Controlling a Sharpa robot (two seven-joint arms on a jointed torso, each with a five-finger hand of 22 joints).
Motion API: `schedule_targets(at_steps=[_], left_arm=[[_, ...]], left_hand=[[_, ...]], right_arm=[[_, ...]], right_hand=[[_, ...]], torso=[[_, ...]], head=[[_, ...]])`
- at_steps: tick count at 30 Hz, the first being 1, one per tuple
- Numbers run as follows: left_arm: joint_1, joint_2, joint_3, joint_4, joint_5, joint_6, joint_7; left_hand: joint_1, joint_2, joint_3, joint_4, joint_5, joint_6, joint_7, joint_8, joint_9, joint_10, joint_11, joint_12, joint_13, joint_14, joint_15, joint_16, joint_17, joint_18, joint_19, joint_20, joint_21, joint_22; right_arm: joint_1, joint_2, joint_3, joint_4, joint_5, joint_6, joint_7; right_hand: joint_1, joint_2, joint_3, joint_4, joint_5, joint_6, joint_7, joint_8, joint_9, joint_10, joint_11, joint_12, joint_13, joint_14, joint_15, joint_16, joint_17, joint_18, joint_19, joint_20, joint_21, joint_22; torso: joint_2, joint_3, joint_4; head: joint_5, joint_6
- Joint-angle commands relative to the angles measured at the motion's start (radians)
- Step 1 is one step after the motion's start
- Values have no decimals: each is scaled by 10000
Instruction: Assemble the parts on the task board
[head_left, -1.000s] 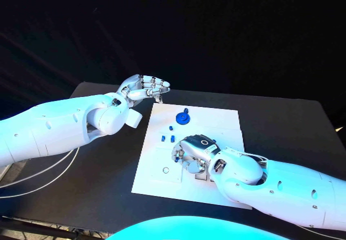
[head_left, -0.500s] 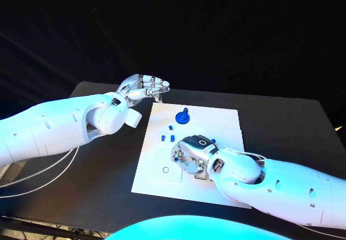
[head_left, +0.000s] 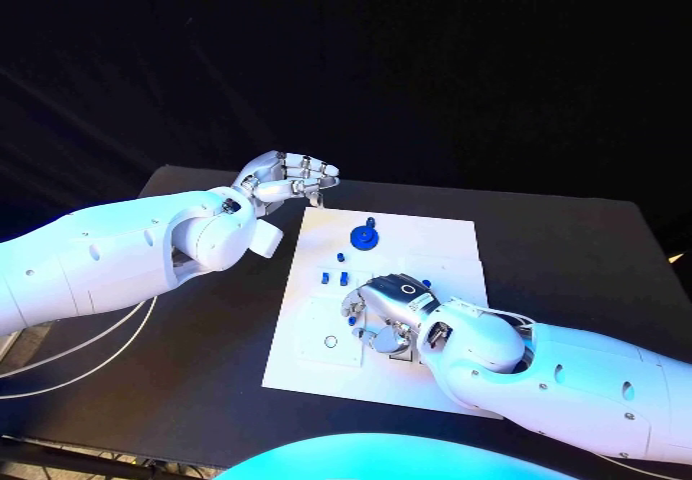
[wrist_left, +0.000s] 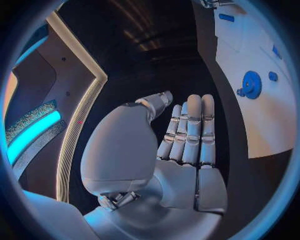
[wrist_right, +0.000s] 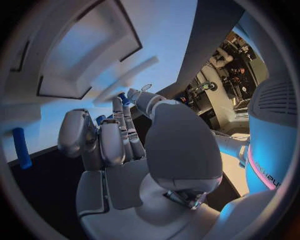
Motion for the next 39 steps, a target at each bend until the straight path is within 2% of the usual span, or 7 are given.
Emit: schedule_targets(at_steps=[1,14,20,25,29,34,39], left_arm=[[6,6,7,1,65,268,14],[6,-24,5,-59,71,375,-16],[5,-31,3,-64,71,494,25],[4,-33,0,-53,71,559,59],[4,-34,-1,-50,71,581,74],[3,-23,-2,-58,69,604,69],[3,-17,-2,-64,61,614,56]], left_hand=[[5,103,-57,-2,40,-78,169,-42,10,-84,-14,-34,12,-10,25,-4,12,136,38,39,-55,-13],[-8,109,-63,9,38,-85,170,-44,10,-91,-12,-33,13,-13,29,-4,13,135,38,41,-60,-16],[-27,107,-82,21,35,-103,168,-46,13,-113,-9,-31,17,-20,35,-2,15,134,37,47,-75,-26],[-34,99,-91,24,33,-108,168,-47,14,-120,-8,-31,17,-23,37,-2,16,133,35,49,-80,-30],[-34,99,-91,24,33,-108,168,-47,14,-120,-8,-31,17,-23,37,-2,16,133,35,49,-80,-30],[-34,99,-91,24,33,-108,168,-47,14,-120,-8,-31,17,-23,37,-2,16,133,35,49,-80,-30],[-34,99,-91,24,33,-108,168,-47,14,-120,-8,-31,17,-23,37,-2,16,133,35,49,-80,-30]], right_arm=[[-6,-145,-10,118,30,-220,-291],[420,-1258,130,1170,396,-716,-406],[937,-2065,233,1348,1148,-167,-256],[1279,-2572,269,1100,1327,226,-94],[1385,-2798,278,866,1361,564,38],[1426,-2860,280,627,1315,1073,94],[1421,-2779,274,435,1238,1276,104]], right_hand=[[-57,-49,-95,21,-95,-77,-19,-50,-14,-34,-28,74,51,132,76,-41,-28,202,-44,-2,-44,1453],[-85,-50,-182,74,-116,-45,-12,-50,-11,-10,-33,144,44,129,71,-64,-68,181,17,0,67,1478],[-98,-153,-346,104,-40,-63,-3,-89,-23,-56,-28,197,17,154,71,-20,-18,172,54,-1,99,1485],[841,382,-3805,1046,220,-459,-150,-501,-167,-1066,47,639,-250,115,157,-73,-223,261,-76,49,-588,1300],[1671,260,-5483,2147,215,-840,-258,-729,-206,-1760,169,953,-507,27,232,-228,-519,334,-190,127,-1150,1156],[1572,-17,-6119,2183,-647,-1179,-482,-866,-195,-2242,259,1091,-652,-23,299,-318,-681,402,-294,182,-1627,1017],[1657,122,-6014,2174,-710,-1200,-503,-868,-169,-2224,243,1219,-651,-36,289,-357,-748,368,-176,180,-1408,1071]], torso=[[-7,2,0],[-7,-6,-9],[-22,-9,-13],[-20,-9,-12],[2,-2,-8],[10,4,1],[11,-1,11]], head=[[-12,18],[-121,124],[-261,211],[-361,294],[-414,348],[-433,365],[-431,351]])
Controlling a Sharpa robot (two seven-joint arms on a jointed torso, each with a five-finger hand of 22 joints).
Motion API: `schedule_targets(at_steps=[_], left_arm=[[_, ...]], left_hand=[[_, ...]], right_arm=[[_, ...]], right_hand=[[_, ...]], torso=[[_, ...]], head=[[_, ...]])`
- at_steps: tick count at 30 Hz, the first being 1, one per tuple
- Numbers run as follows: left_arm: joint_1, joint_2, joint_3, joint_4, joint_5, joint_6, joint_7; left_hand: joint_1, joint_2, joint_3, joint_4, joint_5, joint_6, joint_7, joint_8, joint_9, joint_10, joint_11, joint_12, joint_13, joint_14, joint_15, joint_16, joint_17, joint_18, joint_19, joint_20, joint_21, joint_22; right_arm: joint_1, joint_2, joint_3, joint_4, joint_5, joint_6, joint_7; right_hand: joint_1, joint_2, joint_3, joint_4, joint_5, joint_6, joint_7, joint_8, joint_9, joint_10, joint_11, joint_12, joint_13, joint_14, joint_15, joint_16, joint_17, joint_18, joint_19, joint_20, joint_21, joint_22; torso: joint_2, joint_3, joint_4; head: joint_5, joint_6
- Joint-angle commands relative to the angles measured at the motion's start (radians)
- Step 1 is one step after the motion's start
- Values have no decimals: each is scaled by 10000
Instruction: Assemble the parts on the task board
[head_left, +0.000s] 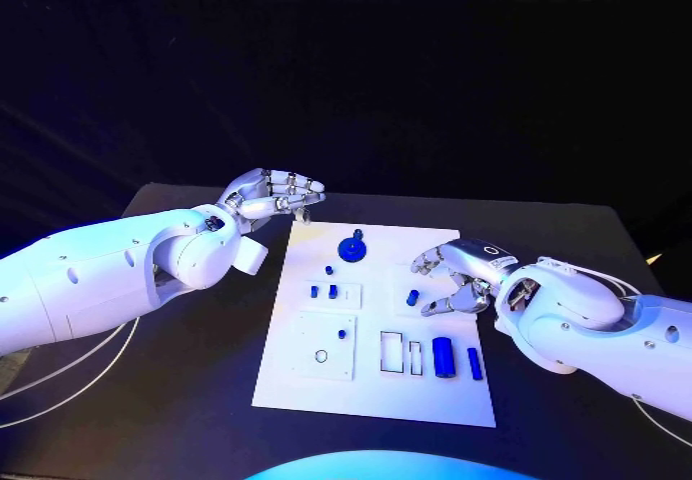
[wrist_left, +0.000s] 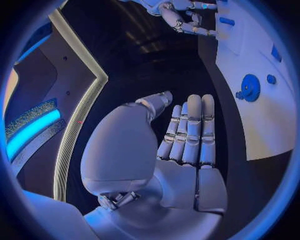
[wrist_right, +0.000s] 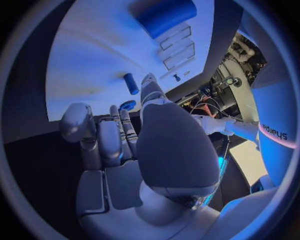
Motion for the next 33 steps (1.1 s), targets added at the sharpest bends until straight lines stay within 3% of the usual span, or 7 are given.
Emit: schedule_targets(at_steps=[1,4,7,14,20,33], left_arm=[[5,16,7,12,57,202,86],[5,16,7,9,55,194,79],[5,21,7,9,55,155,46],[5,31,7,12,54,131,-5],[5,41,7,14,54,144,-11],[5,34,7,8,54,167,-39]], left_hand=[[-34,99,-64,-4,32,-55,189,-47,16,-69,14,-31,11,-23,37,-2,10,133,36,49,-42,-13],[-34,99,-64,-4,32,-55,189,-47,16,-69,14,-31,11,-23,37,-2,10,133,36,49,-42,-13],[-35,100,-66,-3,33,-56,189,-47,16,-71,14,-31,11,-24,37,-1,10,133,35,49,-43,-14],[-36,134,-72,10,40,-59,187,-36,27,-81,12,-16,21,-23,37,9,16,136,41,54,-62,-27],[-39,138,-75,13,37,-58,188,-34,28,-81,12,-13,22,-19,38,13,18,137,44,54,-63,-29],[-39,138,-75,13,37,-58,188,-34,28,-81,12,-13,22,-19,38,13,18,137,44,54,-63,-29]], right_arm=[[-10,86,-4,-115,-46,614,210],[-30,172,-8,-200,-65,585,257],[-57,267,-13,-259,-73,526,315],[-134,488,-21,-372,-59,372,380],[-157,597,-27,-449,-51,387,388],[-187,677,-47,-546,-171,582,313]], right_hand=[[137,220,218,-24,-44,40,57,18,58,92,-58,198,14,24,16,-25,34,44,107,4,175,1099],[260,449,465,-43,-44,212,148,108,113,245,-117,385,20,59,-31,34,103,21,183,-34,311,1138],[453,861,831,-100,-45,533,255,253,176,840,-281,777,79,192,-154,304,450,-65,391,-130,852,1306],[559,1277,1303,-112,-83,766,312,278,166,1681,-487,1026,73,328,-325,665,892,-187,624,-297,1577,1567],[676,1427,1698,-105,-77,1023,318,316,152,2194,-547,873,-9,349,-376,765,995,-237,706,-351,1871,1689],[724,1329,2225,-121,-71,1375,290,358,132,2626,-564,493,-55,349,-393,821,1024,-263,737,-377,2023,1754]], torso=[[2,-4,6],[1,-6,9],[4,-7,17],[-1,-9,4],[-3,-8,8],[-3,-4,1]], head=[[2,-20],[8,-29],[10,-33],[27,-55],[24,-76],[24,-98]])
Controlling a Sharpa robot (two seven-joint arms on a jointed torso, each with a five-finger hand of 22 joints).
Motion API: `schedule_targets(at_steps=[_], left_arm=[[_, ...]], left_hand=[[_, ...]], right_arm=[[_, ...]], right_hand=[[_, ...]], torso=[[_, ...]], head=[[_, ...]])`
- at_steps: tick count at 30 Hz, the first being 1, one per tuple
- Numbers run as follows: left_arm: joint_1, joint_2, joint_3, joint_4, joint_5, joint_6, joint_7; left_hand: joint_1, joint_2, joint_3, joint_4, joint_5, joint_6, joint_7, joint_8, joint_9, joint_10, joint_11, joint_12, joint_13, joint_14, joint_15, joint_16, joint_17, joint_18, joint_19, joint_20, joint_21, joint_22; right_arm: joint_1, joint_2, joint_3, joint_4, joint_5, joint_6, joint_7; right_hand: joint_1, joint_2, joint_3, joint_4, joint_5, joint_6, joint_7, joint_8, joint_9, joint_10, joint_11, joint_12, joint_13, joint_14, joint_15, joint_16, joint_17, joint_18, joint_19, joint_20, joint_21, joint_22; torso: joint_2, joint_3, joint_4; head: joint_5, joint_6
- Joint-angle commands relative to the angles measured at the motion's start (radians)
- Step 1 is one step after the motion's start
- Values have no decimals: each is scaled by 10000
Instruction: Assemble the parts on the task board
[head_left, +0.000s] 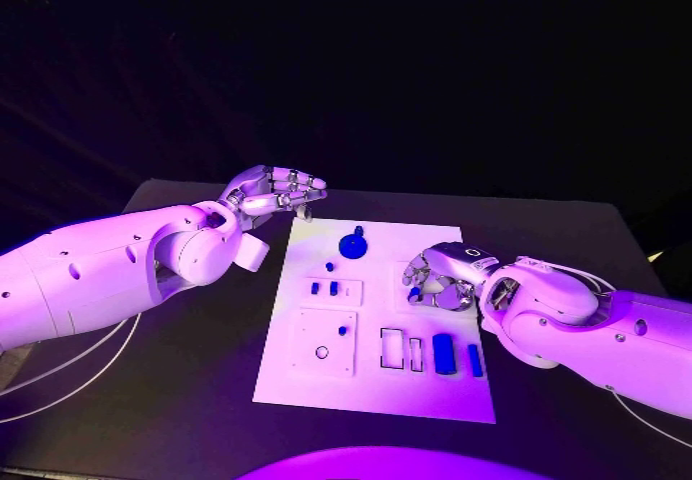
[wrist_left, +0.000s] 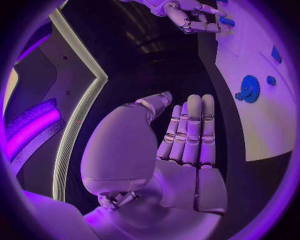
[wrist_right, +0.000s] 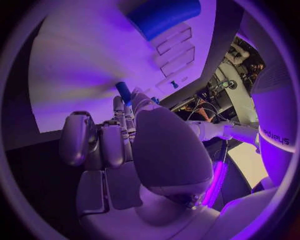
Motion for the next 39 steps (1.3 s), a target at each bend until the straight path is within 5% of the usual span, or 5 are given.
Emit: schedule_targets(at_steps=[1,21,31,39], left_arm=[[5,10,7,13,53,148,16],[5,14,7,14,17,188,-48],[5,12,7,14,16,193,-48],[5,5,7,19,16,191,-47]], left_hand=[[14,85,-46,-15,37,-59,188,-34,13,-82,12,-13,14,-19,38,13,12,138,44,54,-63,-11],[-17,97,-71,13,27,-69,194,-29,20,-98,17,-2,22,-10,42,30,20,139,62,59,-74,-22],[-27,101,-76,22,26,-71,196,-28,22,-102,19,0,24,-10,44,32,21,139,64,60,-78,-26],[-40,111,-81,37,27,-74,197,-27,24,-107,21,3,26,-10,46,34,23,138,67,63,-84,-30]], right_arm=[[-21,11,-14,-25,-171,264,53],[-101,57,-34,-63,-436,469,-18],[-111,65,-36,-27,-447,227,14],[-117,63,-36,-45,-563,-127,-115]], right_hand=[[79,-27,103,-10,-15,87,-17,47,-12,87,16,-75,-15,293,-48,44,15,-103,53,-18,59,1750],[176,-315,933,-53,-20,306,9,-2,-61,267,46,-501,24,262,-19,34,-43,-116,53,12,150,1769],[149,-172,1920,-173,-32,735,-79,194,65,779,-71,-589,83,276,-112,87,-9,-175,152,-69,537,1853],[155,-7,2464,-640,-30,1129,-226,596,356,1359,-246,-480,230,289,-256,112,7,-238,264,-184,951,1942]], torso=[[1,1,0],[-1,0,0],[6,1,7],[1,-4,5]], head=[[-1,-1],[-13,-61],[-23,-72],[-37,-89]])
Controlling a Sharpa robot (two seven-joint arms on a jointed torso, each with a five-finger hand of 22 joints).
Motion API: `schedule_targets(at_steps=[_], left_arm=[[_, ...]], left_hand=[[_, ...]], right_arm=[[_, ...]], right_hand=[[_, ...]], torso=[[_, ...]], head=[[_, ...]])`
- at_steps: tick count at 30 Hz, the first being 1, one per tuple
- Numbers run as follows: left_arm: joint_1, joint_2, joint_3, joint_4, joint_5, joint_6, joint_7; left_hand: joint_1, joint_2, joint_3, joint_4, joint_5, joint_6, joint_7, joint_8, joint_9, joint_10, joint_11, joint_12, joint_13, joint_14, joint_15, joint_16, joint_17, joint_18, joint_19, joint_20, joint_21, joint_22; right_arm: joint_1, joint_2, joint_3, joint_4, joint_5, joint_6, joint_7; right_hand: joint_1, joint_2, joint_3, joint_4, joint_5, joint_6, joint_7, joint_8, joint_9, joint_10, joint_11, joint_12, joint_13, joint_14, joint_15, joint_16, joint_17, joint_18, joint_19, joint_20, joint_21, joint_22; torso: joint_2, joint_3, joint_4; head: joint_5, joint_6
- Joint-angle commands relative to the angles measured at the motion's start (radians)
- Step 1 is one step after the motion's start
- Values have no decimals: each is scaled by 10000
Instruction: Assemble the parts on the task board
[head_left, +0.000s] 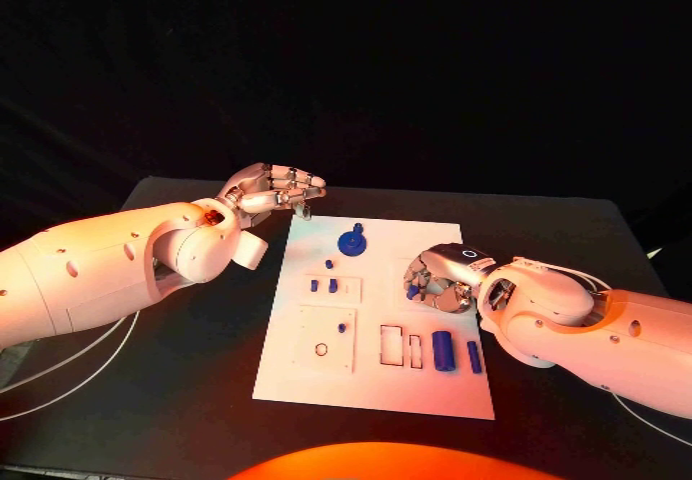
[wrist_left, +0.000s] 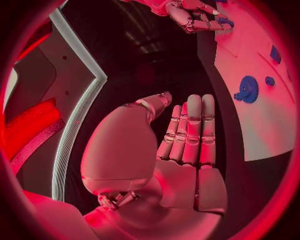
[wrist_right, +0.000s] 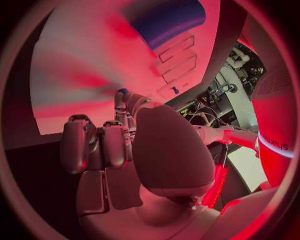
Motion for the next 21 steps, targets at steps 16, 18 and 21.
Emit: schedule_targets(at_steps=[16,18,21], left_arm=[[5,-6,7,29,21,170,25],[5,-5,7,32,21,177,17],[5,-3,7,37,20,191,-3]], left_hand=[[-1,71,-52,8,27,-74,197,-27,17,-72,-15,3,9,-10,47,34,17,138,31,26,-44,-13],[-13,79,-62,24,30,-82,195,-24,22,-85,-15,10,13,-13,49,39,20,138,36,30,-57,-23],[-13,79,-62,24,30,-82,195,-24,22,-85,-15,10,13,-13,49,39,20,138,36,30,-57,-23]], right_arm=[[83,-202,10,402,886,-756,-98],[134,-262,14,490,1002,-744,-104],[223,-387,21,670,1131,-703,-124]], right_hand=[[-621,27,620,-570,16,3,-59,639,684,412,-50,-143,156,290,-123,23,-41,-98,159,-135,206,1962],[-765,-17,625,-556,20,-21,-72,658,712,411,-51,-177,168,292,-123,26,-40,-97,155,-135,204,1959],[-858,-44,629,-544,20,-36,-78,666,725,412,-52,-199,177,295,-123,32,-33,-99,156,-135,216,1961]], torso=[[-10,-3,-8],[-14,-5,-9],[-13,-8,-4]], head=[[-38,43],[-38,57],[-39,76]])
